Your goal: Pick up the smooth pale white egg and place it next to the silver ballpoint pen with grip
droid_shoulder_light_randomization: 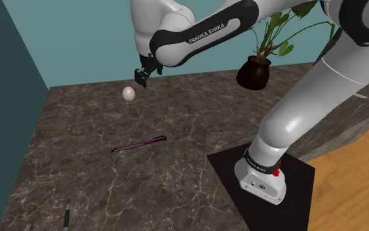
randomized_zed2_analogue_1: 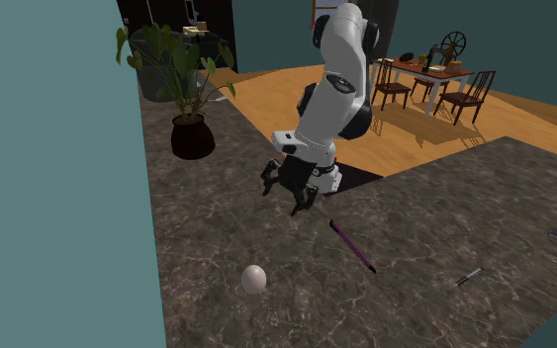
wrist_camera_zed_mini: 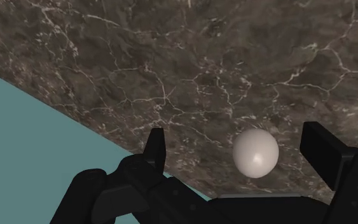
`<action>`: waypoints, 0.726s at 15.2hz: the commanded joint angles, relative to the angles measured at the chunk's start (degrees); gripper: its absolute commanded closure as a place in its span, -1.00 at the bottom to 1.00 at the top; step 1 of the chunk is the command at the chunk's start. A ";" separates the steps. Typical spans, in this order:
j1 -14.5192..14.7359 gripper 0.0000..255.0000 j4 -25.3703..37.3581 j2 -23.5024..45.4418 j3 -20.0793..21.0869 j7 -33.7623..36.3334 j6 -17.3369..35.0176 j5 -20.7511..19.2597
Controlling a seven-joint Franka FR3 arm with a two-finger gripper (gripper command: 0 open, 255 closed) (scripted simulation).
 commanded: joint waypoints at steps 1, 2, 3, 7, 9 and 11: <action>-1.00 -1.00 2.85 5.08 1.90 5.03 0.85 -4.50; -1.27 -1.00 4.35 7.68 2.59 7.54 1.04 -6.95; -1.36 -1.00 5.96 10.34 3.11 10.04 1.05 -9.47; 0.04 -1.00 13.38 21.07 3.43 19.08 -0.29 -19.21; 1.58 -1.00 17.59 26.33 2.73 22.68 -1.47 -23.38; 3.41 -1.00 22.11 31.45 1.68 25.58 -2.79 -26.93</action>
